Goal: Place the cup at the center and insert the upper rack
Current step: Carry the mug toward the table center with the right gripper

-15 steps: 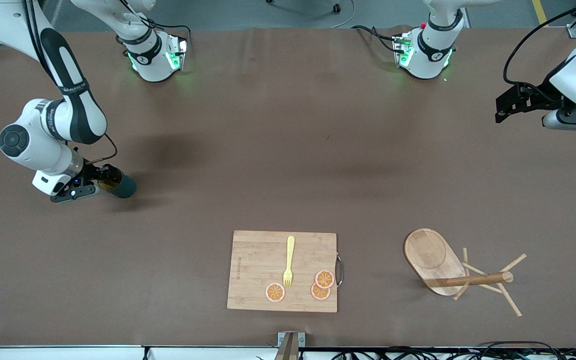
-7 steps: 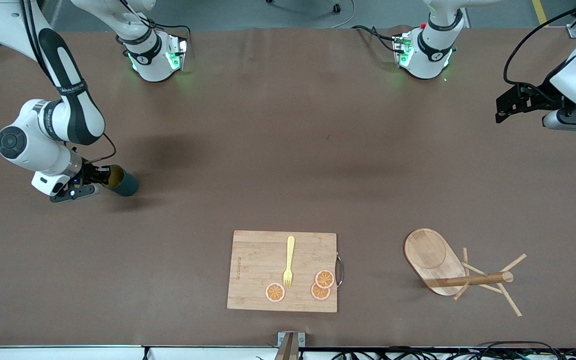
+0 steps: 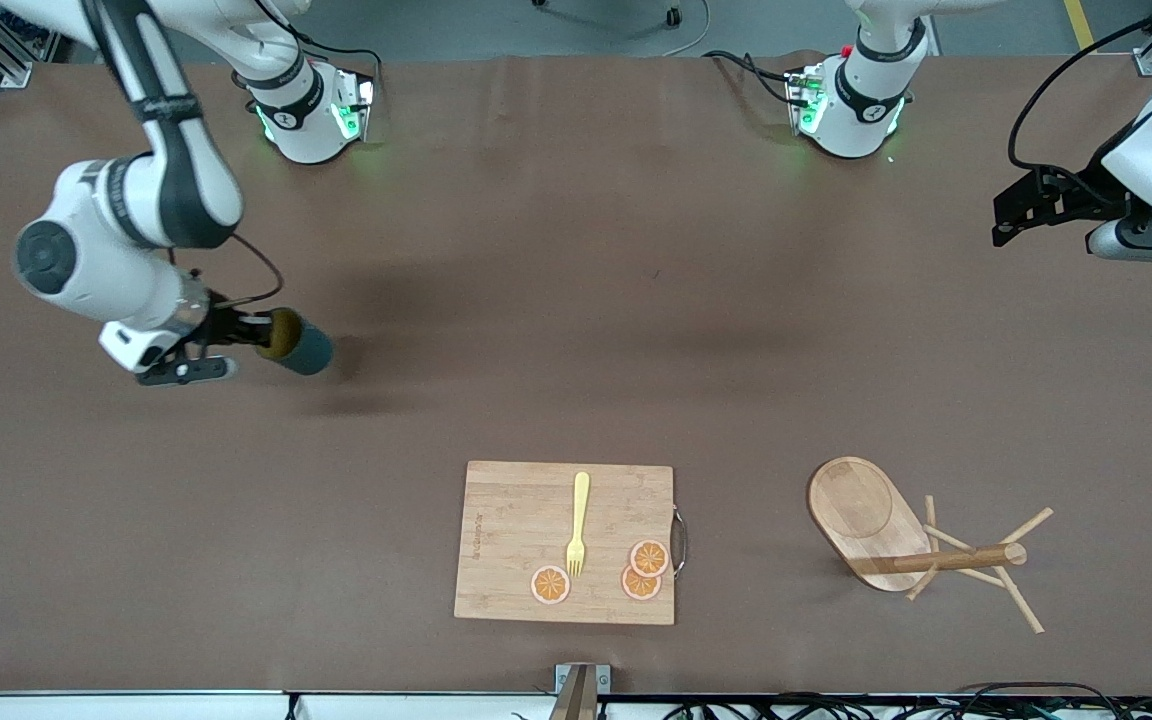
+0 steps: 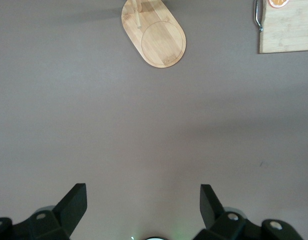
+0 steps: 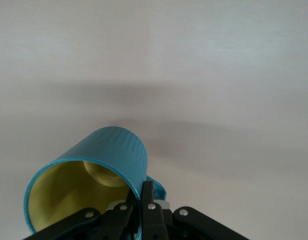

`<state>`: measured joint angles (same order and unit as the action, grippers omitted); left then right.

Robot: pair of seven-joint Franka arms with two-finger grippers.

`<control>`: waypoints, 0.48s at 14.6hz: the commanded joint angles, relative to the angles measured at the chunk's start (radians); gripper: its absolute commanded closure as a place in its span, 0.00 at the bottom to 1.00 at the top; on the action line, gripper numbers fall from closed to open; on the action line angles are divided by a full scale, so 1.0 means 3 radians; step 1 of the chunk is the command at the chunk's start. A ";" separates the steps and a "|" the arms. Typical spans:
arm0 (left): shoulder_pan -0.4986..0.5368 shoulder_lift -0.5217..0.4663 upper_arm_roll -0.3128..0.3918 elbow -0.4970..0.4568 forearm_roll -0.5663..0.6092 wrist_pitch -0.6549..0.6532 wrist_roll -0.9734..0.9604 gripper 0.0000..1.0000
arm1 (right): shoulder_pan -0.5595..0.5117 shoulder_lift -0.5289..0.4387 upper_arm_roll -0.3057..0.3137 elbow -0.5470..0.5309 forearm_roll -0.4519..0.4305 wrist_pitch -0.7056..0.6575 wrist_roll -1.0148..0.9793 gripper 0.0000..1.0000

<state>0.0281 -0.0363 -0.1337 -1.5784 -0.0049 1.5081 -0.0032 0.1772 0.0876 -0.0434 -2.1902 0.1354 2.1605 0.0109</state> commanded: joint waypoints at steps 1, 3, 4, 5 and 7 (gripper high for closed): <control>0.0019 0.0013 -0.0004 0.0051 -0.0065 -0.0042 0.0006 0.00 | 0.0517 -0.0047 -0.0024 0.0095 0.0039 -0.0013 0.0835 1.00; 0.0024 0.0008 -0.0009 0.0051 -0.0065 -0.0037 0.0006 0.00 | 0.0906 0.0040 -0.0029 0.0310 0.0039 -0.0002 0.1439 1.00; 0.0024 0.0013 -0.0009 0.0051 -0.0065 -0.0036 0.0006 0.00 | 0.1064 0.0116 -0.0029 0.0422 0.0039 -0.0002 0.1669 1.00; 0.0024 0.0014 -0.0009 0.0056 -0.0065 -0.0036 0.0006 0.00 | 0.1248 0.0213 -0.0034 0.0560 0.0034 -0.0007 0.1930 1.00; 0.0024 0.0014 -0.0009 0.0051 -0.0065 -0.0036 0.0006 0.00 | 0.1505 0.0407 -0.0029 0.0740 0.0019 0.0018 0.2182 1.00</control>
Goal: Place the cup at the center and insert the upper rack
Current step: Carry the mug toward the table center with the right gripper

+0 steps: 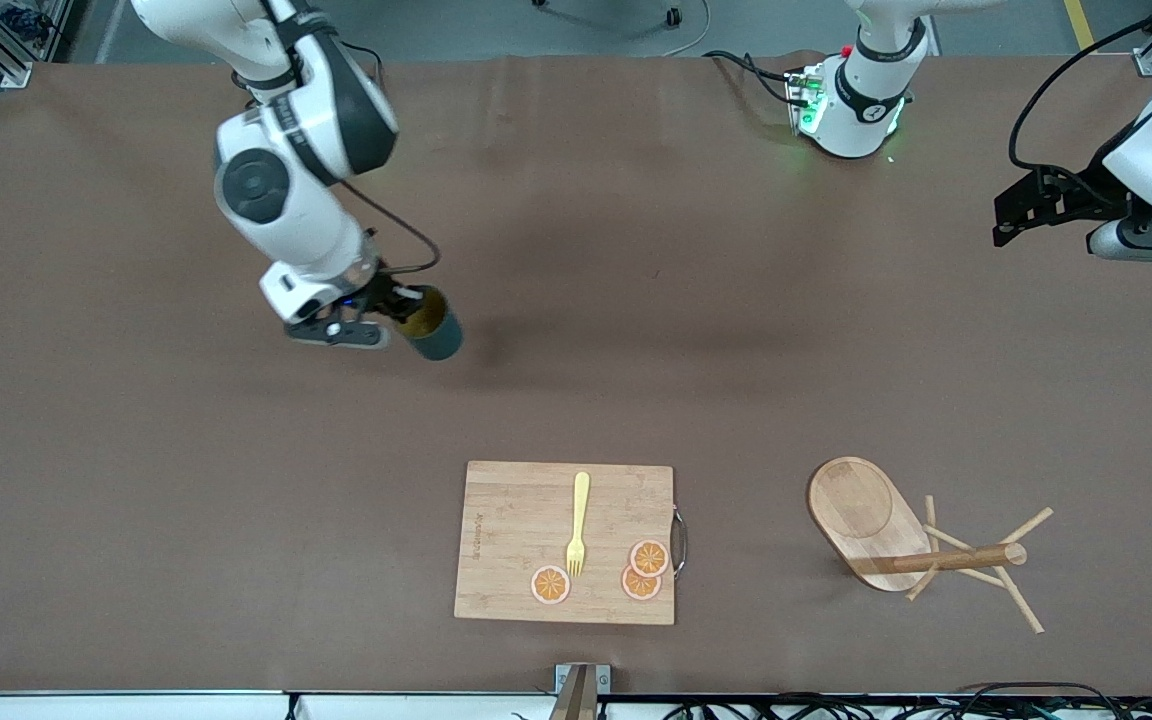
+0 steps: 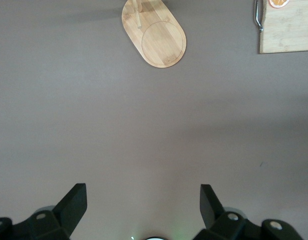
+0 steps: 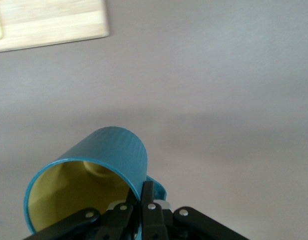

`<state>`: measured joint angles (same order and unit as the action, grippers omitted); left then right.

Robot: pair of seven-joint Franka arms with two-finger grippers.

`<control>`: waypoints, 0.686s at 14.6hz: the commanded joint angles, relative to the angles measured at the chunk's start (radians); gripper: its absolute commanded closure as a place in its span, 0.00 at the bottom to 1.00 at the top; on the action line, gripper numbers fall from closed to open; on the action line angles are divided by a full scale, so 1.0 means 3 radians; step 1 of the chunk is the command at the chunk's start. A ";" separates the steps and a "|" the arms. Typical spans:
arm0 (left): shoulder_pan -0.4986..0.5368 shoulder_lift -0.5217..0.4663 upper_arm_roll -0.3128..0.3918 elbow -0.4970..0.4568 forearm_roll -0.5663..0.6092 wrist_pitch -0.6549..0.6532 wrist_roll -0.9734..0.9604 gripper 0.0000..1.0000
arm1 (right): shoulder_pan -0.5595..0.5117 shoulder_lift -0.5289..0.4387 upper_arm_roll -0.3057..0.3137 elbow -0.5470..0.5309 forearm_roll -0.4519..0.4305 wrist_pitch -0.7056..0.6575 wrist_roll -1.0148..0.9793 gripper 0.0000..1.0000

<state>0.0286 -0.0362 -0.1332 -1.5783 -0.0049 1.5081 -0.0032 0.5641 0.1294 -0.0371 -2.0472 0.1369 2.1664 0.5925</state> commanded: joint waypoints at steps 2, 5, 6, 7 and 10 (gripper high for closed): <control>0.0017 0.0024 -0.0006 0.0061 -0.0065 -0.0026 0.0000 0.00 | 0.0379 0.0513 -0.0055 0.0487 0.0019 -0.0001 0.0432 1.00; -0.0003 0.0044 -0.0011 0.0061 -0.0065 0.0004 -0.0015 0.00 | 0.0579 0.0922 -0.0055 0.0830 -0.0006 0.0014 0.0672 1.00; -0.0003 0.0049 -0.0011 0.0061 -0.0065 0.0015 -0.0015 0.00 | 0.0645 0.1030 -0.0060 0.0912 -0.0011 0.0075 0.0815 1.00; -0.0003 0.0054 -0.0011 0.0061 -0.0065 0.0015 -0.0015 0.00 | 0.0676 0.1117 -0.0055 0.0943 -0.0011 0.0177 0.0908 1.00; -0.0008 0.0054 -0.0011 0.0071 -0.0065 0.0015 -0.0015 0.00 | 0.0758 0.1322 -0.0055 0.0969 -0.0006 0.0524 0.1169 1.00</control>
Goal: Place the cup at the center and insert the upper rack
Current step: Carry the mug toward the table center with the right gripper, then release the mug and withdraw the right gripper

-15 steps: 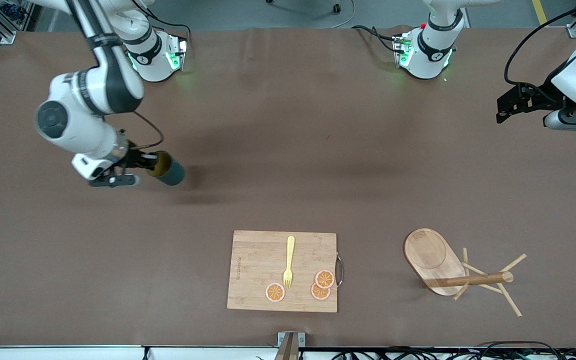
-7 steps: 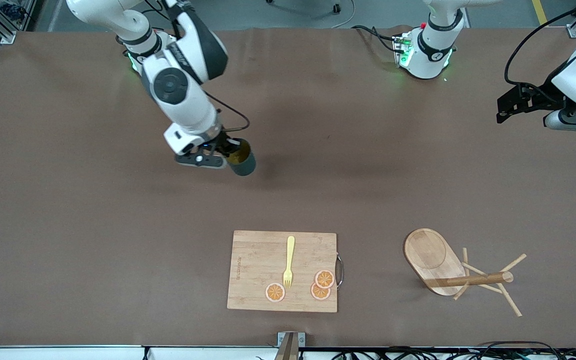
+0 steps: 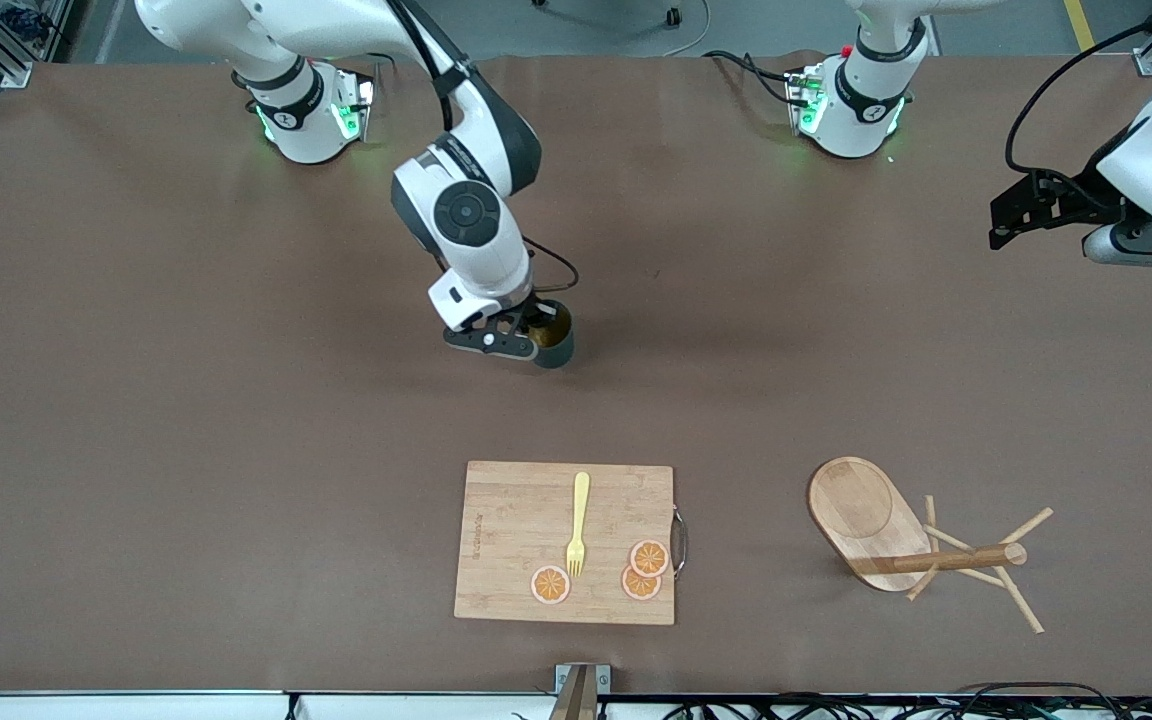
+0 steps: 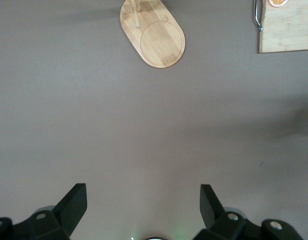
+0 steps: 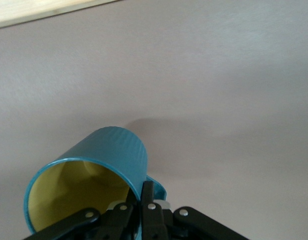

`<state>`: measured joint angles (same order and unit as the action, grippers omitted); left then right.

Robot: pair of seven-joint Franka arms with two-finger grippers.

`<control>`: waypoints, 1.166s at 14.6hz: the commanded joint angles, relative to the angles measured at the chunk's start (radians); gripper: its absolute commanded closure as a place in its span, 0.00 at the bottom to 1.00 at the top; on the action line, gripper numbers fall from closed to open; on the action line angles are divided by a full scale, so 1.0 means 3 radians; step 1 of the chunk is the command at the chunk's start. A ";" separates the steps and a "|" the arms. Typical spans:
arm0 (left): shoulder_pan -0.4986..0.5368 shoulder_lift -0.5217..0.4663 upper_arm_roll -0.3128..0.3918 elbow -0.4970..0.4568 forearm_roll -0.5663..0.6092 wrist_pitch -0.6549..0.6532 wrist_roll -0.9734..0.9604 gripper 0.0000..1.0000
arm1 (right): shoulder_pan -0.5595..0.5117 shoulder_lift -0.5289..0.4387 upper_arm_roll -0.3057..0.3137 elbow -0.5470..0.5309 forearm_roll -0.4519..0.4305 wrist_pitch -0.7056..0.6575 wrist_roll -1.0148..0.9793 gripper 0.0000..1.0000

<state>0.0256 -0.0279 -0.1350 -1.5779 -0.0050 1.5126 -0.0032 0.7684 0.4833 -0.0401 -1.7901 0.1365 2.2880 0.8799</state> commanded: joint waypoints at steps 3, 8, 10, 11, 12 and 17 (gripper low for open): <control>0.0002 0.0032 -0.0005 0.0070 -0.0065 0.0000 -0.0015 0.00 | 0.0133 0.0352 -0.0045 0.0326 -0.0005 0.0125 0.0701 1.00; -0.0014 0.0088 -0.0005 0.0080 -0.0060 0.0005 -0.0040 0.00 | 0.0113 0.0363 -0.0045 0.0337 -0.0010 0.0039 0.0427 0.09; -0.0014 0.0088 -0.0005 0.0080 -0.0060 0.0005 -0.0040 0.00 | 0.0088 0.0317 -0.0071 0.0424 -0.0010 -0.0160 0.0391 0.00; -0.0014 0.0088 -0.0005 0.0080 -0.0060 0.0005 -0.0040 0.00 | 0.0037 0.0241 -0.0076 0.0510 -0.0010 -0.0414 0.0350 0.00; -0.0009 0.0088 -0.0005 0.0080 -0.0060 0.0005 -0.0015 0.00 | -0.0045 0.0114 -0.0076 0.0618 -0.0010 -0.0716 0.0208 0.00; -0.0039 0.0088 -0.0076 0.0080 -0.0096 0.0101 -0.0066 0.00 | -0.0729 -0.0561 -0.0076 0.0670 0.0000 -0.1883 -0.1059 0.00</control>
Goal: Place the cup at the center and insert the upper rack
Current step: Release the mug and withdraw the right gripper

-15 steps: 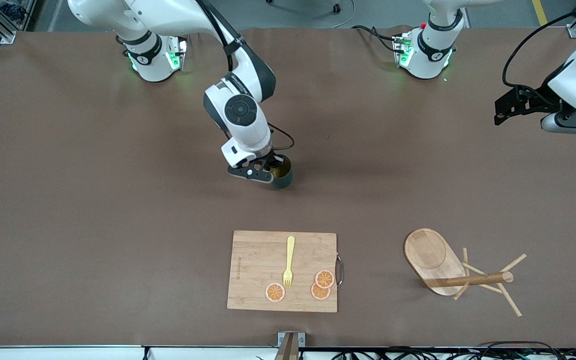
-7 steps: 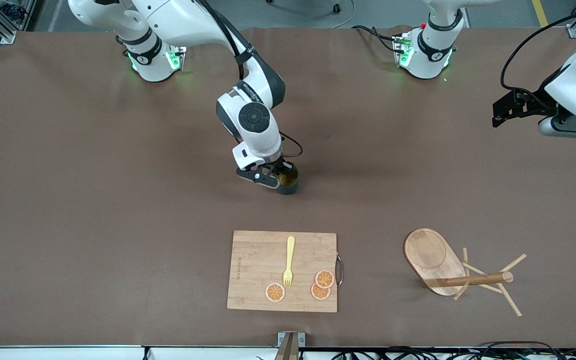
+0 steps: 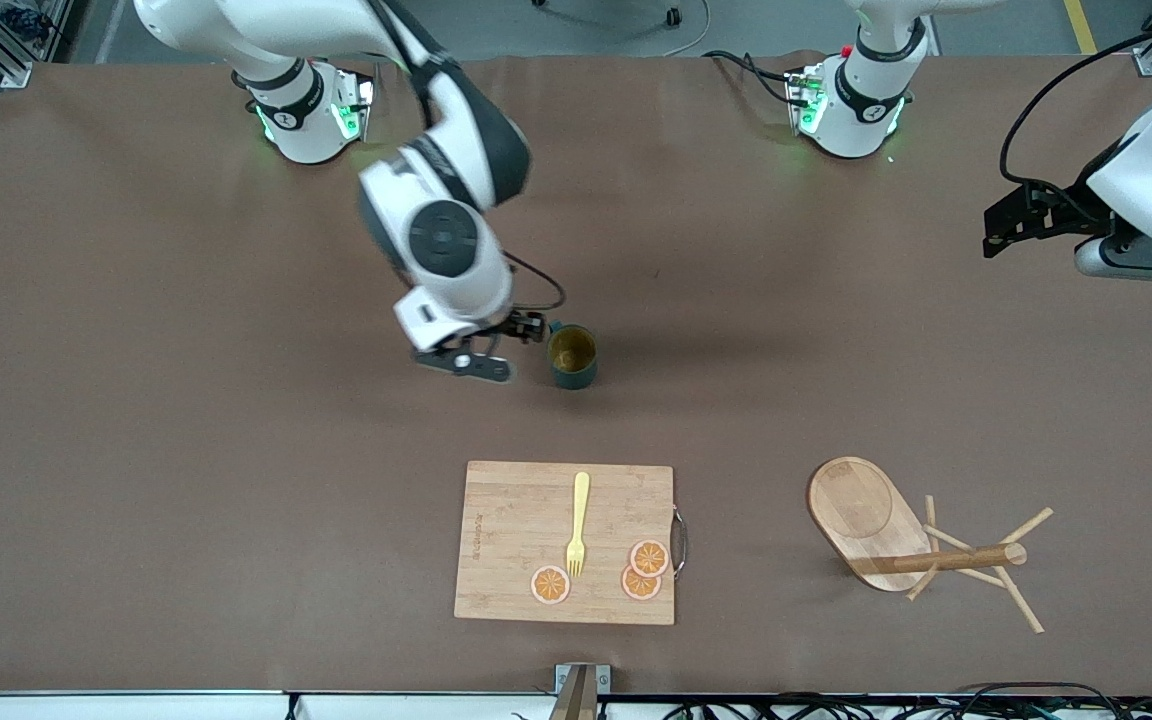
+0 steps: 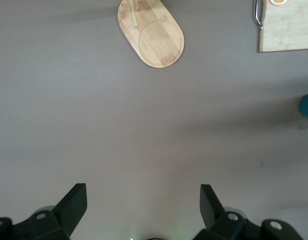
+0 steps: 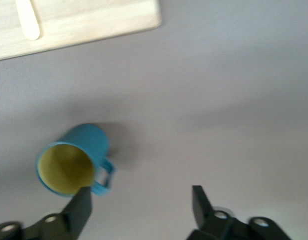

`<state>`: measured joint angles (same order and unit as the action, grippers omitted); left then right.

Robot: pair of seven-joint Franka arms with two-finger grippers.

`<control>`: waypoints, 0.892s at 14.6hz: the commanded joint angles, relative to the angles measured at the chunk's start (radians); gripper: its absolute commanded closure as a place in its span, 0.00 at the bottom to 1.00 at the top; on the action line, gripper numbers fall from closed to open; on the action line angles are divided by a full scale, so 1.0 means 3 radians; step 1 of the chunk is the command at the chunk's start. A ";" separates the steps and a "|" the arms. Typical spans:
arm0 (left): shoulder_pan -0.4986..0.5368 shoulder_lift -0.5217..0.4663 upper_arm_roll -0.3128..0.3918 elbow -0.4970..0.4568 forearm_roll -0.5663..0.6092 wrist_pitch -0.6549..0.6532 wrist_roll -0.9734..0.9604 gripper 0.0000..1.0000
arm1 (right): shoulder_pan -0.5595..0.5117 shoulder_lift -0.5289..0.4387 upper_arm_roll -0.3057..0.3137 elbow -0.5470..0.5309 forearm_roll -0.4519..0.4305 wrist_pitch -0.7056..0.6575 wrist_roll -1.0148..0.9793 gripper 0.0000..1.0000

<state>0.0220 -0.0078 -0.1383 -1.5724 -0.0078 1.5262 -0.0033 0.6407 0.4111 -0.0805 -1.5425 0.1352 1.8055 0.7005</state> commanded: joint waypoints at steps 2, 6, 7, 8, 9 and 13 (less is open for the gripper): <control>-0.0043 0.0036 -0.0152 0.0062 -0.0092 0.0102 -0.0238 0.00 | -0.0641 -0.0505 0.0054 -0.0166 -0.0026 -0.0566 -0.1038 0.00; -0.0058 0.0199 -0.0438 0.0158 -0.0051 0.0163 -0.0760 0.00 | -0.1464 -0.0817 0.0033 -0.0161 -0.0240 -0.0940 -0.2409 0.00; -0.0058 0.0220 -0.0520 0.0159 -0.0031 0.0260 -0.0817 0.00 | -0.1618 -0.0843 0.0033 -0.0140 -0.0352 -0.0997 -0.2599 0.00; -0.0063 0.0231 -0.0592 0.0138 -0.0020 0.0327 -0.0919 0.00 | -0.1746 -0.0859 0.0033 -0.0130 -0.0440 -0.1017 -0.2738 0.00; -0.0098 0.0266 -0.0658 0.0128 -0.0020 0.0333 -0.1072 0.00 | -0.1858 -0.0889 0.0023 -0.0130 -0.0425 -0.1018 -0.2805 0.00; -0.0588 0.0414 -0.0725 0.0118 0.0188 0.0358 -0.1772 0.00 | -0.2018 -0.0890 0.0023 0.0186 -0.0451 -0.1160 -0.2831 0.00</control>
<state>-0.0793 0.0833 -0.3509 -1.5584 -0.0064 1.6289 -0.4435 0.0472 0.1612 -0.0938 -1.5306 0.0234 1.4898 -0.1534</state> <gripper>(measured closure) 0.000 0.000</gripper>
